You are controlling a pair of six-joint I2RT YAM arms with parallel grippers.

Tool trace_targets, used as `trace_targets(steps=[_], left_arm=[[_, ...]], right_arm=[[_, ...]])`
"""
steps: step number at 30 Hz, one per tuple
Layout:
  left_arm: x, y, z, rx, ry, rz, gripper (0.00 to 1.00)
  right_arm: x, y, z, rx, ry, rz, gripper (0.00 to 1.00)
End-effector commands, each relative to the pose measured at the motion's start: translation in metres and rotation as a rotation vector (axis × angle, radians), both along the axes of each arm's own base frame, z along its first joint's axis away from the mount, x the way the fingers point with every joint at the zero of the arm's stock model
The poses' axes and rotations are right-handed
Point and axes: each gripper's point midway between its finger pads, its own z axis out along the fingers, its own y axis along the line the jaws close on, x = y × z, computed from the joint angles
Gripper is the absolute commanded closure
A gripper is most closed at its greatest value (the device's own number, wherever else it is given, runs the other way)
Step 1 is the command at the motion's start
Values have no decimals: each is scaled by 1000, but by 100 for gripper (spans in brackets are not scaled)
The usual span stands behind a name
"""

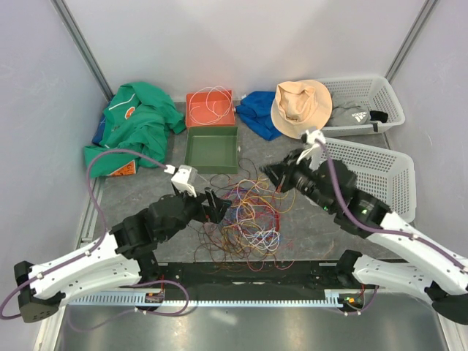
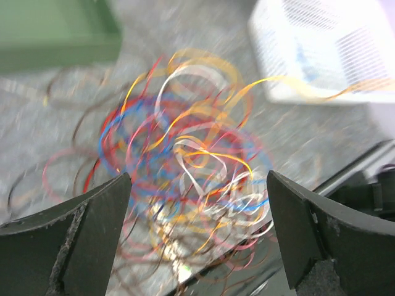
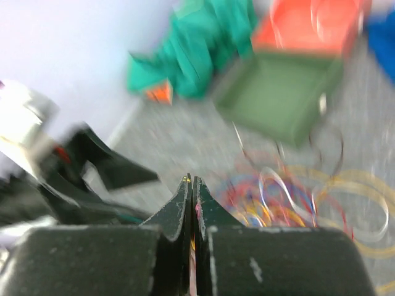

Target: Untangle the cables

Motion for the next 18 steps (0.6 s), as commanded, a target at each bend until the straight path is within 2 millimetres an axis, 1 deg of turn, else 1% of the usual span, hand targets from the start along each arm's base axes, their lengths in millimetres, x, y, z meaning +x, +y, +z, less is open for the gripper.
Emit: trace_targets(steps=[1, 2, 3, 4, 5, 6, 7, 8, 9, 10, 11, 12, 13, 15, 16, 18], left_arm=[[0, -8, 76, -143, -250, -90, 0], [-4, -12, 97, -215, -309, -124, 1], [-6, -13, 96, -205, -341, -147, 0], [-7, -14, 102, -227, -374, -159, 0], [-11, -17, 107, -242, -403, -189, 0], [-12, -18, 116, -262, -465, -201, 0], [-16, -21, 119, -273, -497, -235, 0], [-19, -23, 123, -285, -531, -258, 0], [-22, -26, 132, -307, -606, -278, 0], [-27, -30, 134, -317, -636, -317, 0], [-28, -33, 138, -324, -662, -328, 0], [-27, -35, 138, -303, -693, -336, 0], [-23, -42, 133, -274, -690, -340, 0], [-17, -50, 130, -227, -698, -350, 0], [-11, -57, 119, -189, -677, -347, 0], [-2, -60, 114, -158, -664, -323, 0]], right_arm=[[2, -12, 66, 2, -75, -37, 100], [2, -11, 73, 7, -78, -36, 100], [4, -9, 79, 9, -80, -37, 100], [3, -9, 92, 28, -92, -33, 100], [3, -8, 98, 40, -90, -33, 100], [4, -6, 101, 42, -85, -32, 100], [3, -6, 111, 61, -93, -27, 100], [2, -4, 114, 67, -89, -17, 100], [3, -1, 114, 67, -81, -14, 100], [2, -1, 120, 75, -80, -12, 100], [0, 1, 121, 77, -74, 1, 100], [0, 3, 122, 81, -67, 8, 100], [-1, 4, 127, 94, -68, 14, 100], [-6, 6, 133, 113, -64, 37, 100], [-7, 6, 138, 122, -67, 44, 100], [-12, 8, 144, 137, -67, 69, 100]])
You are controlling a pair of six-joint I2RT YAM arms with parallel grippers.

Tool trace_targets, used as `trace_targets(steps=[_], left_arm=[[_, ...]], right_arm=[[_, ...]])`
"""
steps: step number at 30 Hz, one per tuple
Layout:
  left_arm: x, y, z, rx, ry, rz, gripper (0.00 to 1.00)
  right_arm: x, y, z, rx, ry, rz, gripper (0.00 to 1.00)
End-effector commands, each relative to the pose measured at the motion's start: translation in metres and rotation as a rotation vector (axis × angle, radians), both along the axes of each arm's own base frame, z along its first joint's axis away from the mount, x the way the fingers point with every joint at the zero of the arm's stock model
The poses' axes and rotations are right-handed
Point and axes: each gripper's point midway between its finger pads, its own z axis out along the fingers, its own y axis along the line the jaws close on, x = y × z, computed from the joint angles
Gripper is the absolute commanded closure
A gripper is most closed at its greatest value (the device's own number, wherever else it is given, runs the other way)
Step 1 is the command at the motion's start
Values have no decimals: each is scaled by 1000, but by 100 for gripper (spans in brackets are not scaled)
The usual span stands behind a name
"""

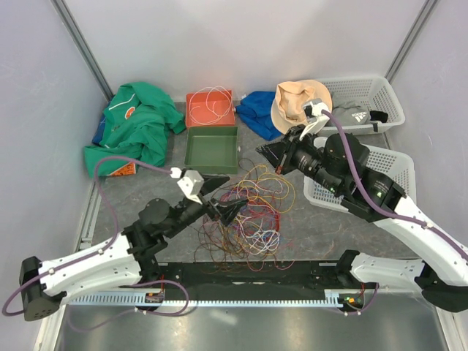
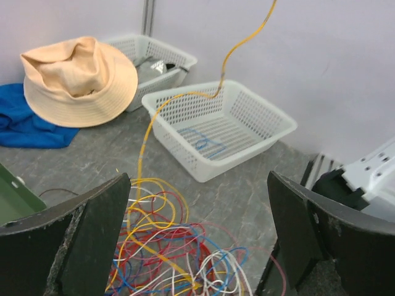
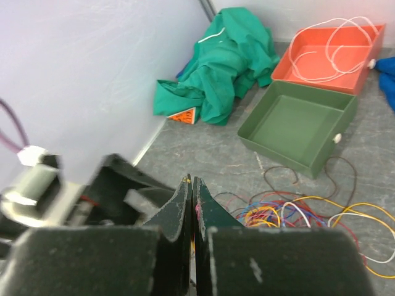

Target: Untangle the cables

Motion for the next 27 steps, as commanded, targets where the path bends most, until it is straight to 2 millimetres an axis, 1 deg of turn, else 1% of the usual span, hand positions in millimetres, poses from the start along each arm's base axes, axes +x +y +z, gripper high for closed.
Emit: trace_targets(steps=[1, 4, 5, 7, 8, 9, 11, 13, 14, 15, 16, 17, 18, 19, 20, 21, 22, 23, 24, 25, 26, 27], left_arm=[[18, -13, 9, 50, -99, 54, 0], [35, -12, 0, 78, -68, 137, 0], [40, -15, -8, 106, -55, 151, 0], [45, -18, -11, 120, -48, 169, 0], [48, -22, -18, 141, -41, 168, 0], [49, -24, -17, 140, -42, 172, 0], [53, -27, -19, 144, -40, 185, 5], [57, -30, -14, 140, -50, 190, 28], [57, -30, -10, 132, -55, 191, 63], [57, -29, -6, 127, -57, 196, 86], [58, -26, -5, 125, -48, 213, 98], [58, -24, 4, 108, -47, 220, 98], [57, -20, 8, 109, -46, 223, 98], [57, -16, 14, 102, -46, 234, 98], [57, -12, 28, 75, -41, 246, 98], [60, -3, 27, 98, -16, 286, 98], [61, 1, 34, 96, -5, 304, 98], [61, 6, 56, 71, -5, 320, 98], [64, 13, 65, 70, 0, 353, 98], [65, 18, 80, 79, 6, 368, 98], [66, 21, 88, 83, 8, 381, 98], [70, 26, 96, 87, 8, 406, 98]], right_arm=[[-19, 0, 40, 87, -27, 71, 100], [-26, 1, 50, 110, -30, 105, 100], [-28, 0, 53, 116, -35, 113, 100], [-32, 0, 56, 126, -35, 128, 100], [-34, -1, 59, 132, -40, 131, 100], [-35, -2, 60, 135, -41, 137, 100], [-40, -3, 63, 146, -44, 148, 100], [-41, -5, 62, 144, -44, 151, 100], [-42, -9, 64, 151, -50, 143, 100], [-42, -10, 61, 143, -48, 136, 100], [-41, -13, 59, 138, -48, 124, 100], [-41, -19, 60, 136, -61, 106, 100], [-40, -21, 55, 130, -62, 94, 93], [-40, -23, 53, 124, -65, 88, 70], [-39, -31, 54, 129, -76, 62, 55], [-37, -32, 46, 112, -74, 51, 41], [-36, -34, 44, 110, -73, 36, 23], [-34, -41, 42, 110, -78, 1, 18], [-31, -43, 33, 93, -69, -15, 9], [-31, -47, 31, 94, -71, -32, 5], [-29, -49, 26, 85, -67, -45, 3], [-25, -52, 16, 68, -56, -74, 2]])
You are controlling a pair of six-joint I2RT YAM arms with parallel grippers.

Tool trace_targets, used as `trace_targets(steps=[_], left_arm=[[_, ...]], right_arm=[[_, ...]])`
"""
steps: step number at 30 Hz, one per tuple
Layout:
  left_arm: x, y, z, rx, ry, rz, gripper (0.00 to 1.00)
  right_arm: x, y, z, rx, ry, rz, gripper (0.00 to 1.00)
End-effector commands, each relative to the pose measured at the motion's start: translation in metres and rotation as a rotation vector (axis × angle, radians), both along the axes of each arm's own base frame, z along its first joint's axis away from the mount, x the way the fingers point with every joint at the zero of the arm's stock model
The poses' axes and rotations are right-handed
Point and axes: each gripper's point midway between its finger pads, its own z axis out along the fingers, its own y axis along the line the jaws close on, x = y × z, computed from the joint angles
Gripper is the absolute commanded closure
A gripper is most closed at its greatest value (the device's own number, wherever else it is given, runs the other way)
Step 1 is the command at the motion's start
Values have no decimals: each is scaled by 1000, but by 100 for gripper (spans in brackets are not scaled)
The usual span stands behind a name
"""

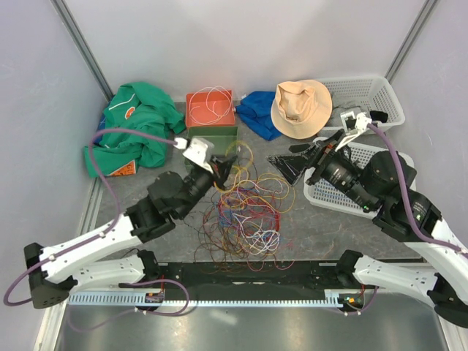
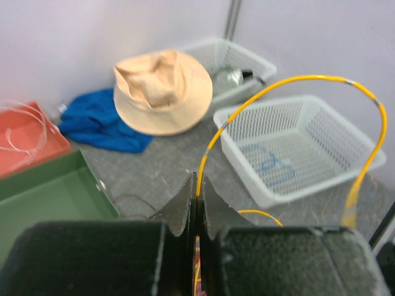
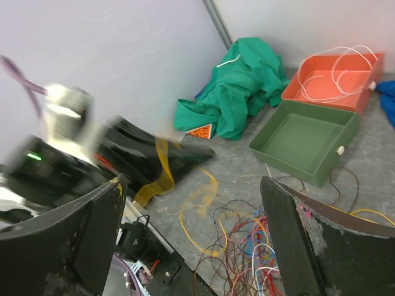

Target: Untangle the cables

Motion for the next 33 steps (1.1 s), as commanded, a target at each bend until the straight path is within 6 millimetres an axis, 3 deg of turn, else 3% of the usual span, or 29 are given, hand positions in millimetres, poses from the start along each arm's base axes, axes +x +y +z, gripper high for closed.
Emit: trace_targets(steps=[1, 2, 5, 10, 14, 18, 25, 33], left_arm=[[13, 29, 50, 5, 17, 133, 98], [14, 34, 73, -13, -8, 147, 98], [34, 39, 85, 39, -5, 218, 98], [86, 52, 79, 44, 94, 308, 98], [128, 64, 62, 21, 171, 360, 98], [171, 73, 22, 45, 262, 417, 98], [219, 95, -43, 74, 322, 521, 98], [263, 111, -76, 72, 298, 613, 98]], right_arm=[[13, -13, -24, -38, 17, -106, 2], [14, -16, -28, -45, 18, -120, 2], [17, -18, -46, -71, 38, -143, 2], [19, -21, -71, -95, 65, -163, 2], [21, -25, -89, -112, 81, -182, 2], [21, -28, -103, -117, 90, -199, 2], [23, -33, -131, -137, 105, -225, 3], [27, -22, -166, -174, 140, -206, 3]])
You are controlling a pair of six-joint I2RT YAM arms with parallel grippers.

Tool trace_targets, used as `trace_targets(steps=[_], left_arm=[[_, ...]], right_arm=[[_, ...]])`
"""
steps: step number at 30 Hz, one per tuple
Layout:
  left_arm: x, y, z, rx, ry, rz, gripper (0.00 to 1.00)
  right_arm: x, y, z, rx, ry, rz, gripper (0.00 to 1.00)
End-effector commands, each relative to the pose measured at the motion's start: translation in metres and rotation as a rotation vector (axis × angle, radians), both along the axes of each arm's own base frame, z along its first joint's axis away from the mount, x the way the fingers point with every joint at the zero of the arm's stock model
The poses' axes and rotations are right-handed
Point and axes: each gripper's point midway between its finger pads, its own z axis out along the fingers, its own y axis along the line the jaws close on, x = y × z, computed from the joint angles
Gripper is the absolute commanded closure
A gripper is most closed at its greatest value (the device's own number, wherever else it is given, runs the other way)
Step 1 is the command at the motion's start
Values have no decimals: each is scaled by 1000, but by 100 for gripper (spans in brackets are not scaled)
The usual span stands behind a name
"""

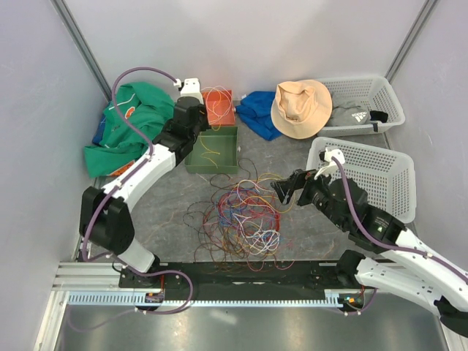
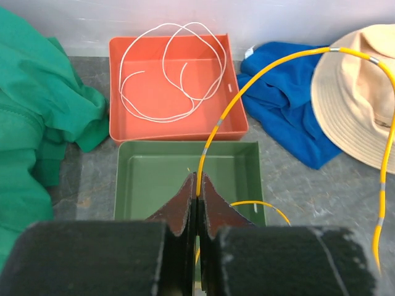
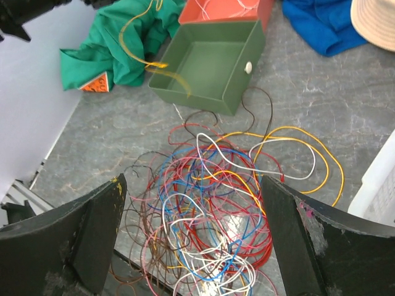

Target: Untangle the cables

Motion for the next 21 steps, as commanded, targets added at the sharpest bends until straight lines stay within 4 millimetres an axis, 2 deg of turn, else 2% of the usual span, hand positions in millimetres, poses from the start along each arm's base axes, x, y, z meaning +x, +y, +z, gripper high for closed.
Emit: trace_targets(steps=[1, 5, 9, 10, 12, 13, 17, 19, 21], left_arm=[[31, 3, 12, -45, -102, 50, 98], [46, 7, -2, -30, -119, 76, 98], [59, 17, -23, -9, -113, 114, 98], [61, 17, -34, -3, -92, 116, 98], [59, 16, -49, -3, -59, 112, 98], [55, 17, -64, -9, -25, 118, 98], [39, 20, -103, -34, 71, 142, 98], [32, 23, -117, -44, 109, 157, 89], [25, 23, -122, -39, 134, 155, 82]], right_arm=[[4, 9, -3, 32, -7, 5, 2], [6, 10, -16, 11, 5, 0, 3], [6, 11, -21, 5, 10, 3, 2], [6, 11, -22, 4, 11, 3, 2], [7, 10, -27, -7, 14, -3, 2], [6, 9, -26, -5, 14, -4, 2], [8, 9, -31, -8, 14, -9, 2], [8, 10, -31, -9, 14, -9, 2], [9, 11, -31, -11, 14, -7, 2]])
